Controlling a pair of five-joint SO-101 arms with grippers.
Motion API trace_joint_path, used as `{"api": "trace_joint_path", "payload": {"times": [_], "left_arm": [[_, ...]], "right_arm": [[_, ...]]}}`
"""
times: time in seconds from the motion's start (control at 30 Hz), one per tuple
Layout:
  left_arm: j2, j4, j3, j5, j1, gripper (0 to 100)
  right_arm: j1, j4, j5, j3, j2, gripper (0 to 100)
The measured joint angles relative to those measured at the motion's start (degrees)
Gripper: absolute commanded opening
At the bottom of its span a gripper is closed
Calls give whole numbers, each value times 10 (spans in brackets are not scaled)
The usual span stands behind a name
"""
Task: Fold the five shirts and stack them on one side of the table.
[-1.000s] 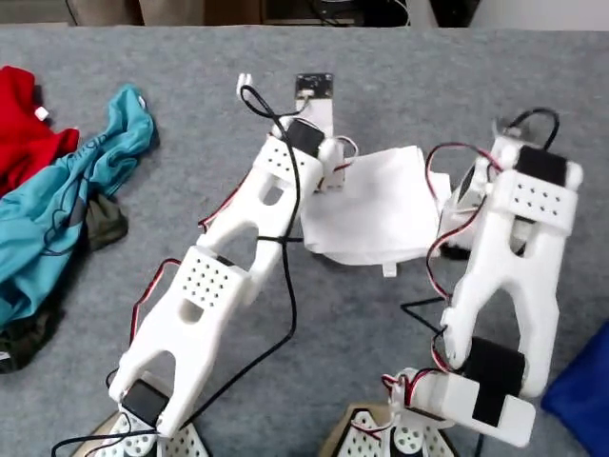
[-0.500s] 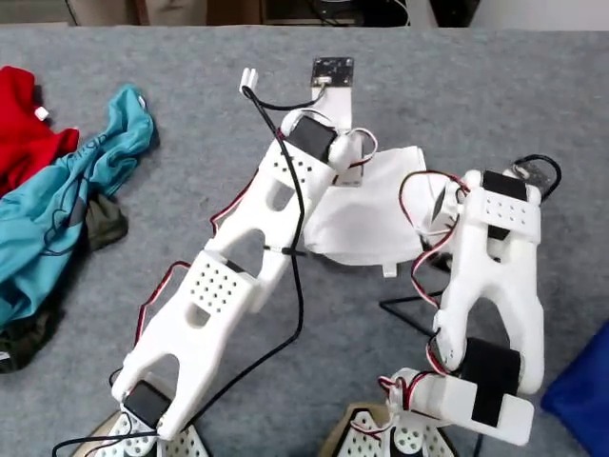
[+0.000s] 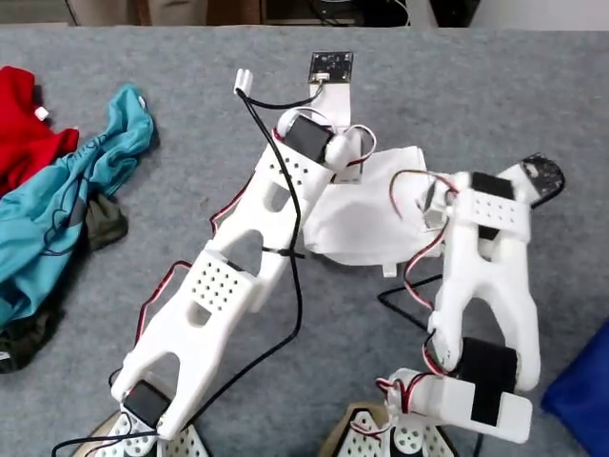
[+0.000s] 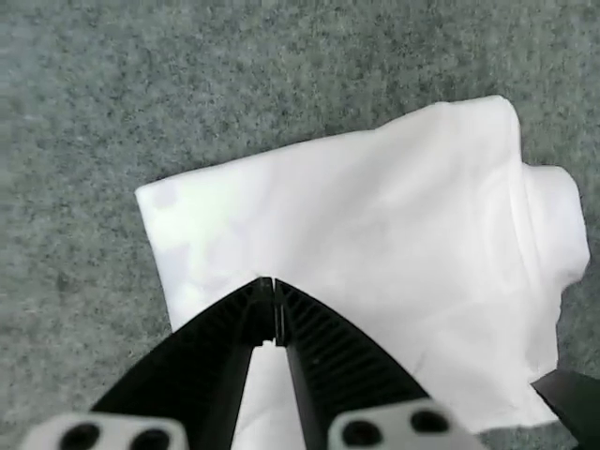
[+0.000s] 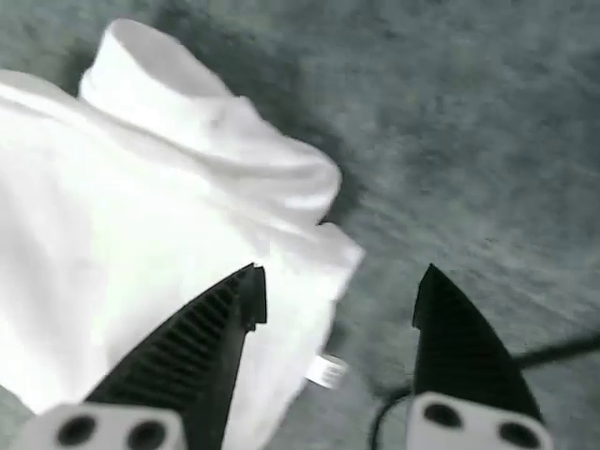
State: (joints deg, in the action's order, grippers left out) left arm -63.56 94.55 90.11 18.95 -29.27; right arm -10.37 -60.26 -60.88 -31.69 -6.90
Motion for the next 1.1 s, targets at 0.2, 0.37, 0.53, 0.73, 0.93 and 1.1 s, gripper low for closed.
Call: {"api": "trace_joint_path", "payload": {"times": [0.2,0.37,0.53,0.73,0.93,1.1], "left_arm": [[0,-18,0,1,44,22],[0,-18,25,1,43,22],[0,-18,29,2,43,22],[0,-18,29,2,43,22],[0,-18,29,2,43,22],[0,-18,29,2,43,22]], "right_arm": [[17,92,-42,-34,0,267],[17,125,-46,-54,3,267],[17,158,-46,-54,57,267],[17,166,-46,-13,138,267],[18,159,-46,11,164,234],[14,152,-46,11,164,69]]}}
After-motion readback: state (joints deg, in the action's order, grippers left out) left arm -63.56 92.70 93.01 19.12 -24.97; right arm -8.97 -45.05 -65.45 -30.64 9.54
